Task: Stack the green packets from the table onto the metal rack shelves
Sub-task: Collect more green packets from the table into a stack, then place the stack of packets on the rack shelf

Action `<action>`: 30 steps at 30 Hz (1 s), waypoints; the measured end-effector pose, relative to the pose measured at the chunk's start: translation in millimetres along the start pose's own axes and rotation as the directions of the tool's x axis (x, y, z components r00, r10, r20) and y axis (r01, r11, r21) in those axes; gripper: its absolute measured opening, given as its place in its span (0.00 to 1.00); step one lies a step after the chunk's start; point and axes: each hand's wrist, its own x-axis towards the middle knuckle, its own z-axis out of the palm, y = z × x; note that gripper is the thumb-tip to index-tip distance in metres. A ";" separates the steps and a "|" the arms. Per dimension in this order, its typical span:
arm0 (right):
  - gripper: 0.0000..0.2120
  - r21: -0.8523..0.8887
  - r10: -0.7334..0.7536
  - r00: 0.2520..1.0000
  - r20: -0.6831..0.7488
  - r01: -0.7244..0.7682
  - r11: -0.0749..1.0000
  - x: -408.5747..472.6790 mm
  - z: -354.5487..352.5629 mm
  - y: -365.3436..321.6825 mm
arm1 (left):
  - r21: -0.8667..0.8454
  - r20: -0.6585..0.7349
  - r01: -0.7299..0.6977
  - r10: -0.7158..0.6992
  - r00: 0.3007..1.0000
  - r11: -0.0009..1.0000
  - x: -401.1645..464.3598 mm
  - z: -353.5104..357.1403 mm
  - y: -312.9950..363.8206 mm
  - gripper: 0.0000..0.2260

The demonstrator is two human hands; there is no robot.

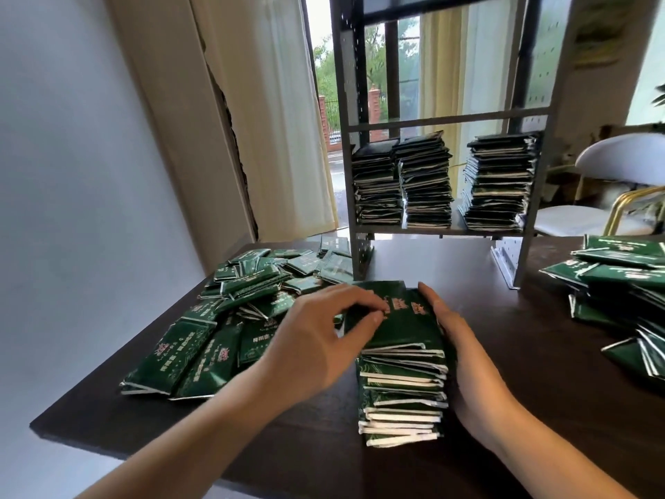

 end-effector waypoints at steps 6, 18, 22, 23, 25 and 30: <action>0.32 -0.129 -0.056 0.994 0.089 0.067 0.989 -14.2 1.2 -0.9 | -0.280 -0.025 0.296 -0.315 0.949 0.913 3.7 6.0 18.6 0.19; 0.20 -0.130 0.219 0.963 -0.157 -0.240 0.962 -16.1 35.9 -17.8 | -0.547 0.579 0.822 -0.638 0.508 0.157 14.7 30.3 -0.7 0.21; 0.23 -0.155 0.234 0.952 -0.196 -0.266 0.951 -19.5 34.6 -24.2 | -0.524 0.608 0.831 -0.603 0.517 0.186 9.7 14.0 5.2 0.18; 0.24 -0.155 0.239 0.947 -0.215 -0.275 0.949 -20.7 33.3 -25.2 | -0.504 0.601 0.841 -0.620 0.505 0.196 7.7 10.0 4.2 0.16; 0.24 -0.158 0.250 0.940 -0.233 -0.290 0.944 -22.7 31.1 -23.4 | -0.471 0.609 0.859 -0.630 0.481 0.201 4.0 5.0 5.3 0.14; 0.22 -0.130 0.293 0.928 -0.230 -0.328 0.936 -27.2 43.3 -14.2 | -0.514 0.658 0.850 -0.581 0.478 0.117 5.9 13.3 5.3 0.22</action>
